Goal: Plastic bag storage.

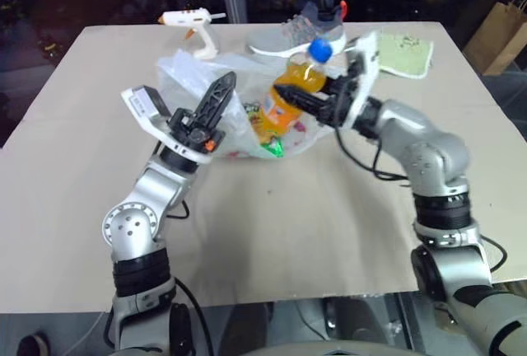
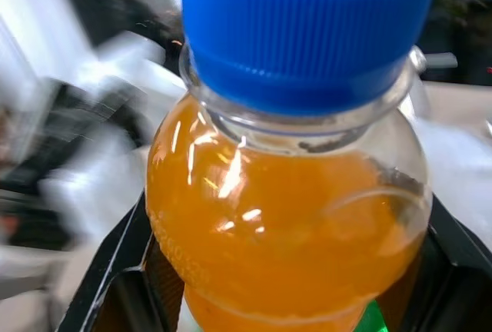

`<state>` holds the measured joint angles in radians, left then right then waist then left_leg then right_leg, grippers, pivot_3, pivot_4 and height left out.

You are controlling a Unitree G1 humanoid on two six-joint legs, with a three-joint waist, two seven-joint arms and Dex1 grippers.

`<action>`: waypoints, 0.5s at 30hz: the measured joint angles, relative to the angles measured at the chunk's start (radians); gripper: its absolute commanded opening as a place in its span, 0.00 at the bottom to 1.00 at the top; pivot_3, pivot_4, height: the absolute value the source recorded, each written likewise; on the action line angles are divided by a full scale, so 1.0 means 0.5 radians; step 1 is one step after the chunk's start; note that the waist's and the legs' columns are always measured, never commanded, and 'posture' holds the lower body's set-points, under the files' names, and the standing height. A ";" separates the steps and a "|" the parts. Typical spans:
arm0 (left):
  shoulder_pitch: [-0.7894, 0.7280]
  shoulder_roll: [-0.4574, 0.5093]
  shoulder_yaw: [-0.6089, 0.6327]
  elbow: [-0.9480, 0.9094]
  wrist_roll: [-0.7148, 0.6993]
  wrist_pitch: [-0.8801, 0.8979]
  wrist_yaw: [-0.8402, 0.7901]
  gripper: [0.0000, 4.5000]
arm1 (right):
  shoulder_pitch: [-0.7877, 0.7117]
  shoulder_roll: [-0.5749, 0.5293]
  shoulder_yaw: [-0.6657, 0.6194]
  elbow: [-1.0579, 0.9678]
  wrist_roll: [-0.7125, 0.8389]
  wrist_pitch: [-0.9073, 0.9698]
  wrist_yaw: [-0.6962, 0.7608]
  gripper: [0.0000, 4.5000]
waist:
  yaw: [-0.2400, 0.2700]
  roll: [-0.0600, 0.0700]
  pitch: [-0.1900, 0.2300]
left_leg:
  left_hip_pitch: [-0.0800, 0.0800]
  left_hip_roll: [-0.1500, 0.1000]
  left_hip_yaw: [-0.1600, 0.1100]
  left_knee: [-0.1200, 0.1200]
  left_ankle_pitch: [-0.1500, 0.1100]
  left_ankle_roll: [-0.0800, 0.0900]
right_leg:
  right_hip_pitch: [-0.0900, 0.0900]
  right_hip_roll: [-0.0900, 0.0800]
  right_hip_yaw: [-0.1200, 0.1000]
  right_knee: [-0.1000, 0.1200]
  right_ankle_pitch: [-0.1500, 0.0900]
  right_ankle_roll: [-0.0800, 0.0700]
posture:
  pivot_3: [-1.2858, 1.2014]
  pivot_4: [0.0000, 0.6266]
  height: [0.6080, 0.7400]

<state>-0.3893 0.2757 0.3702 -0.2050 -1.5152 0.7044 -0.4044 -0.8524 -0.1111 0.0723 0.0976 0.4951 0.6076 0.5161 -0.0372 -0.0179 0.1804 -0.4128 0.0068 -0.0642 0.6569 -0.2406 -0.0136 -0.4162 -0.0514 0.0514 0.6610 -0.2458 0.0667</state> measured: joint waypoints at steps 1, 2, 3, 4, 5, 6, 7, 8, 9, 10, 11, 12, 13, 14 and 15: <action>-0.001 -0.008 -0.002 0.000 0.000 -0.002 -0.007 0.00 | -0.056 0.050 0.062 0.197 -0.132 -0.149 -0.042 0.57 | -0.002 0.000 0.000 | 0.000 0.000 -0.001 0.000 0.000 -0.001 | 0.000 0.001 -0.001 0.000 0.000 0.000 | 0.52 0.24 1.00; -0.001 -0.009 -0.001 -0.001 0.000 -0.003 -0.010 0.00 | -0.084 0.073 0.098 0.307 -0.203 -0.231 -0.045 0.68 | -0.003 0.000 0.000 | 0.000 0.000 -0.001 0.000 0.000 -0.001 | 0.000 0.001 -0.001 0.000 0.000 0.000 | 0.52 0.24 1.00; -0.001 -0.011 -0.001 -0.001 0.000 -0.009 -0.014 0.00 | -0.115 0.098 0.141 0.459 -0.295 -0.341 -0.044 0.79 | -0.003 0.000 0.000 | 0.000 0.001 -0.002 -0.001 0.001 -0.001 | 0.000 0.002 -0.002 0.000 0.000 0.000 | 0.52 0.24 1.00; 0.001 -0.013 0.004 0.000 0.001 -0.018 -0.016 0.00 | -0.132 0.145 0.161 0.592 -0.347 -0.427 -0.030 0.85 | -0.005 0.000 0.000 | 0.000 0.001 -0.002 -0.001 0.001 -0.001 | 0.000 0.002 -0.002 -0.001 0.000 -0.001 | 0.52 0.24 1.00; 0.000 -0.016 0.005 0.000 0.002 -0.030 -0.018 0.00 | -0.145 0.183 0.172 0.733 -0.390 -0.518 -0.009 0.98 | -0.008 0.000 0.000 | -0.001 0.001 -0.002 -0.002 0.001 -0.001 | -0.001 0.002 -0.001 -0.001 0.000 -0.001 | 0.52 0.24 1.00; 0.000 -0.018 0.005 0.000 0.002 -0.033 -0.019 0.00 | -0.147 0.214 0.177 0.813 -0.419 -0.588 0.013 0.99 | -0.009 0.000 0.000 | -0.001 0.001 -0.002 -0.002 0.001 -0.002 | -0.002 0.002 -0.001 -0.002 0.000 -0.001 | 0.52 0.24 1.00; 0.000 -0.019 0.005 0.000 0.002 -0.035 -0.021 0.00 | -0.151 0.222 0.177 0.836 -0.427 -0.613 0.018 0.99 | -0.010 0.000 0.000 | -0.002 0.001 -0.001 -0.003 0.001 -0.002 | -0.002 0.001 -0.001 -0.002 0.000 -0.001 | 0.52 0.24 1.00; 0.000 -0.021 0.005 0.000 0.002 -0.041 -0.026 0.00 | -0.169 0.262 0.167 0.878 -0.430 -0.661 0.029 0.99 | -0.010 0.000 0.000 | -0.002 0.001 -0.001 -0.003 0.001 -0.002 | -0.002 0.001 -0.001 -0.002 0.000 -0.001 | 0.52 0.24 1.00; 0.001 -0.026 0.006 0.000 0.002 -0.048 -0.029 0.00 | -0.199 0.288 0.141 0.896 -0.429 -0.697 0.041 0.99 | -0.010 0.000 0.000 | -0.002 0.001 -0.001 -0.003 0.001 -0.002 | -0.002 0.001 -0.001 -0.002 0.000 -0.001 | 0.52 0.24 1.00; 0.002 -0.031 0.005 0.000 0.003 -0.054 -0.029 0.00 | -0.237 0.300 0.123 0.890 -0.425 -0.718 0.052 0.99 | -0.009 0.000 0.000 | -0.001 0.001 -0.001 -0.003 0.001 -0.002 | -0.002 0.001 -0.001 -0.002 0.000 -0.001 | 0.52 0.24 1.00; 0.003 -0.033 0.005 0.000 0.003 -0.057 -0.029 0.00 | -0.248 0.300 0.119 0.884 -0.424 -0.723 0.053 0.99 | -0.009 0.000 0.000 | -0.001 0.001 -0.001 -0.003 0.001 -0.002 | -0.002 0.001 -0.001 -0.002 0.000 -0.001 | 0.52 0.24 1.00; 0.006 -0.033 0.006 0.000 0.003 -0.064 -0.030 0.00 | -0.261 0.297 0.108 0.836 -0.421 -0.729 0.076 0.99 | -0.009 0.000 0.000 | -0.001 0.002 -0.002 -0.003 0.001 -0.002 | -0.002 0.001 -0.001 -0.002 0.000 -0.001 | 0.52 0.24 1.00; 0.010 -0.033 0.008 0.000 0.003 -0.068 -0.031 0.00 | -0.261 0.289 0.103 0.791 -0.420 -0.731 0.097 0.99 | -0.009 0.000 0.000 | -0.001 0.002 -0.002 -0.003 0.001 -0.001 | -0.002 0.001 -0.001 -0.001 0.000 -0.001 | 0.52 0.24 1.00; 0.011 -0.033 0.008 0.000 0.003 -0.068 -0.032 0.00 | -0.261 0.283 0.103 0.773 -0.421 -0.733 0.104 0.99 | -0.008 0.000 0.000 | -0.001 0.002 -0.002 -0.003 0.001 -0.001 | -0.002 0.001 -0.001 -0.001 0.000 -0.001 | 0.52 0.24 1.00; 0.012 -0.033 0.008 0.000 0.003 -0.068 -0.036 0.00 | -0.243 0.246 0.105 0.712 -0.430 -0.733 0.126 0.99 | -0.002 0.000 0.000 | -0.001 0.001 -0.003 -0.003 0.001 -0.001 | -0.002 0.001 -0.002 -0.001 0.000 -0.001 | 0.52 0.24 1.00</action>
<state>-0.3833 0.2591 0.3742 -0.2049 -1.5139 0.6702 -0.4224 -0.9738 0.0119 0.1247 0.4537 0.2804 0.2412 0.5792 -0.0381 -0.0177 0.1805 -0.4133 0.0074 -0.0655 0.6553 -0.2403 -0.0142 -0.4170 -0.0508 0.0503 0.6605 -0.2459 0.0664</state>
